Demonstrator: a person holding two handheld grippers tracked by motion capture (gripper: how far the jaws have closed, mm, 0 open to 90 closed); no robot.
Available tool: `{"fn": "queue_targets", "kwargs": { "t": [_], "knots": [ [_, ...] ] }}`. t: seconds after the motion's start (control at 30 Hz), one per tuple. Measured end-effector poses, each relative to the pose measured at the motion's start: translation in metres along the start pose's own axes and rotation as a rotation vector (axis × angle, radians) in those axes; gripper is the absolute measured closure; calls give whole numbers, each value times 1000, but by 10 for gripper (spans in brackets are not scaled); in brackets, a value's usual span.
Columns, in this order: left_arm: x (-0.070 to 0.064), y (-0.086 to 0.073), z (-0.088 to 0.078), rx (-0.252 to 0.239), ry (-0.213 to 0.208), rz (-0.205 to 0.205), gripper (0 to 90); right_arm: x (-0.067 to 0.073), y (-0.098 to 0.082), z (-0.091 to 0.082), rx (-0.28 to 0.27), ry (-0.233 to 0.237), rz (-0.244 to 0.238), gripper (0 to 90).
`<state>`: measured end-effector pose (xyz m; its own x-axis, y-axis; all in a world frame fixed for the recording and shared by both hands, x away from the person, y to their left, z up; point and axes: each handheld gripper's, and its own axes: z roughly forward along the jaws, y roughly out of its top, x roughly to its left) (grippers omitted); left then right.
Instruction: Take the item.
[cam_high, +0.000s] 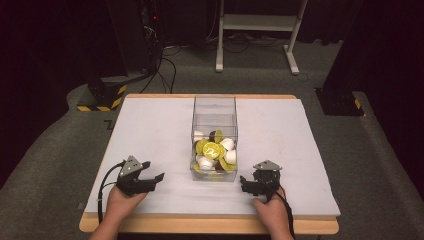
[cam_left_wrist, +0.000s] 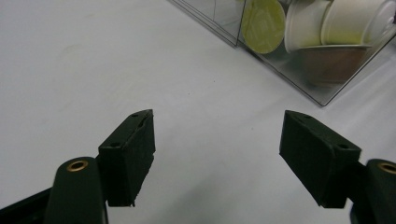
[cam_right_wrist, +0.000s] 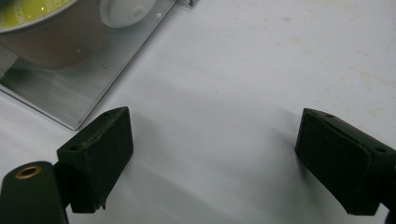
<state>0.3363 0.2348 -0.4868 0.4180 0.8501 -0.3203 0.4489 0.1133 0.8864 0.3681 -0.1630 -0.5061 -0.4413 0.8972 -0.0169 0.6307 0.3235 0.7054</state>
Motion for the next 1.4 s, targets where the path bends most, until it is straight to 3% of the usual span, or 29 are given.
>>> {"fn": "queue_targets", "kwargs": {
  "t": [0.13, 0.37, 0.5, 0.53, 0.67, 0.77, 1.07, 1.4],
  "knots": [
    [-3, 1, 1, -9, -7, -13, 273, 0, 0, 0, 0, 0, 0, 111],
    [-5, 6, 1, -1, -26, 5, 276, 0, 0, 0, 0, 0, 1, 111],
    [-9, 9, 3, -2, -36, 4, 274, 0, 0, 0, 0, 1, 2, 111],
    [-11, 9, 4, -15, -37, -13, 274, 0, 0, 0, 0, 1, 0, 111],
    [-14, 13, 4, -12, -46, -3, 274, 0, 0, 0, 0, 1, 2, 111],
    [-17, 14, 6, -11, -52, 6, 274, 0, 0, 0, 0, 0, 1, 111],
    [-31, 24, 9, -49, -88, -17, 274, 0, 0, 0, 0, 1, 1, 111],
    [-43, 35, 12, -61, -109, 1, 277, 0, 0, 0, 0, 0, 1, 111]
  ]
}}
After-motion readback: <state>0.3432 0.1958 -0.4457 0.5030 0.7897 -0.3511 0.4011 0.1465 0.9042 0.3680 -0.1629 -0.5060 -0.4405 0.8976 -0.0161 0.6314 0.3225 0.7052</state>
